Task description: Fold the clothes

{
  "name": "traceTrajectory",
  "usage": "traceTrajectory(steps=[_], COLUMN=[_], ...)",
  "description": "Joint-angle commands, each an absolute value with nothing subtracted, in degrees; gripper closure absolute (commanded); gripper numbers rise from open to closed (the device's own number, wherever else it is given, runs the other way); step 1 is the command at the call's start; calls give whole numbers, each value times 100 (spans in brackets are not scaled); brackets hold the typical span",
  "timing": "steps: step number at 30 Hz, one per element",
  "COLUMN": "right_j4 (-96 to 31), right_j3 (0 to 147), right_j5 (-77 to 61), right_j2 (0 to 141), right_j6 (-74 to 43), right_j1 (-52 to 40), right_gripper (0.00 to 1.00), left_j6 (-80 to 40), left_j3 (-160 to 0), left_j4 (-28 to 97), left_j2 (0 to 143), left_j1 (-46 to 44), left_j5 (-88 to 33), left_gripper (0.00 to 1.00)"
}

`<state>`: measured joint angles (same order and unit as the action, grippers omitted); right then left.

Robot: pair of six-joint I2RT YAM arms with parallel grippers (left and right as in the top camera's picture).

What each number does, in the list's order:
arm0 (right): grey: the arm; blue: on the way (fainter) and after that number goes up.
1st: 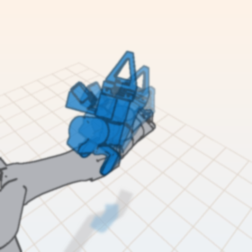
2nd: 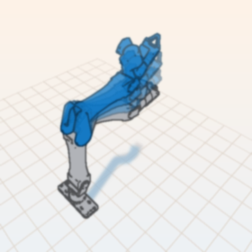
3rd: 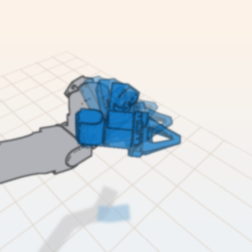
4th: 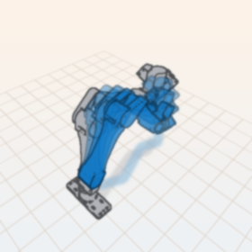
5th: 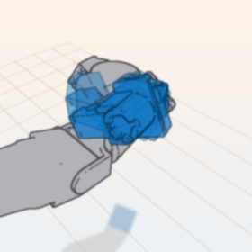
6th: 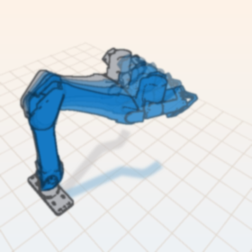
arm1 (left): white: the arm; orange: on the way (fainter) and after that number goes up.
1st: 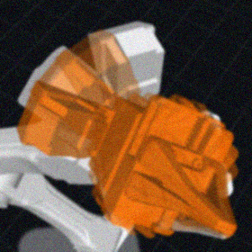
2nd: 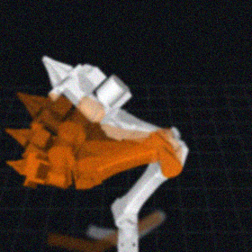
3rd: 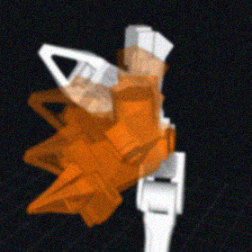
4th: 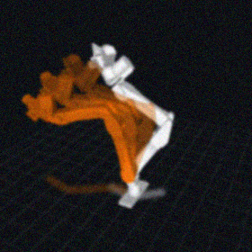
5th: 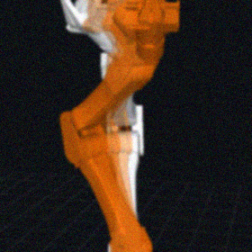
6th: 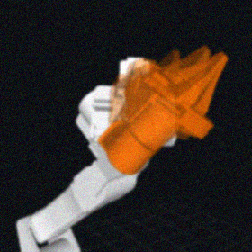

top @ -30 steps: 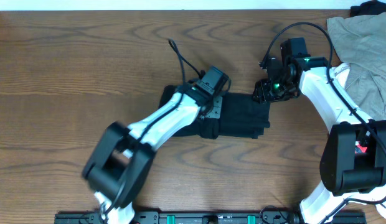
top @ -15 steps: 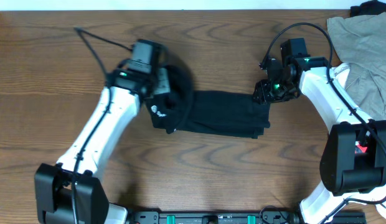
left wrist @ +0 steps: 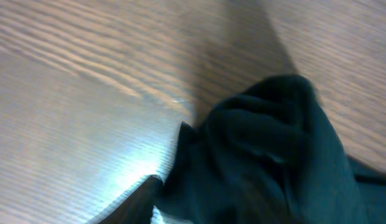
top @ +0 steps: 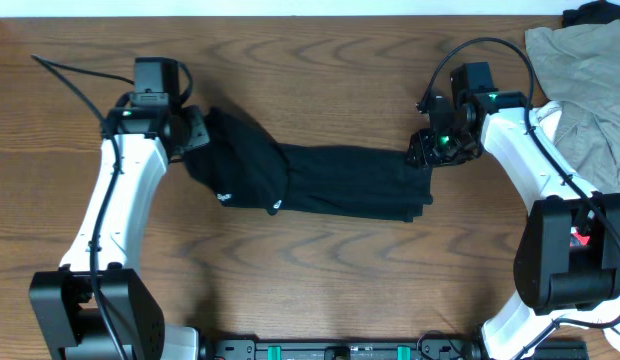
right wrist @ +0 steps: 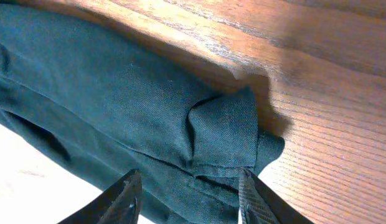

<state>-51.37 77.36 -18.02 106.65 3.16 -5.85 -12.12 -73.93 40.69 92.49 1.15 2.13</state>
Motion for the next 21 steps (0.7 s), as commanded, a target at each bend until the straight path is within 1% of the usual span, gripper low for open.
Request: traceTrajectory(steps=[1, 4, 8, 14, 17, 21], right_j4=[-5159, -5196, -5229, -5225, -5225, -5225], right_j3=[7719, 7719, 7719, 7719, 7719, 7719], right_j5=[-1839, -1837, -1793, -1793, -1793, -1776], right_j2=[10652, 10650, 10650, 10650, 10652, 10652], right_j6=[349, 349, 349, 349, 349, 349], right_j1=[-552, -552, -552, -552, -552, -554], right_gripper=[51, 51, 51, 51, 51, 51], left_j6=[-397, -268, -388, -392, -388, -390], left_j3=[-7321, -7255, -7247, -7247, -7244, -7242], left_j4=[4160, 4178, 4189, 4296, 4418, 4563], left_j2=[9391, 9566, 9835, 9915, 9918, 9929], left_j1=[340, 591, 869, 904, 904, 904], left_j5=[309, 309, 207, -187, -873, -1520], left_gripper=[39, 39, 38, 38, 36, 31])
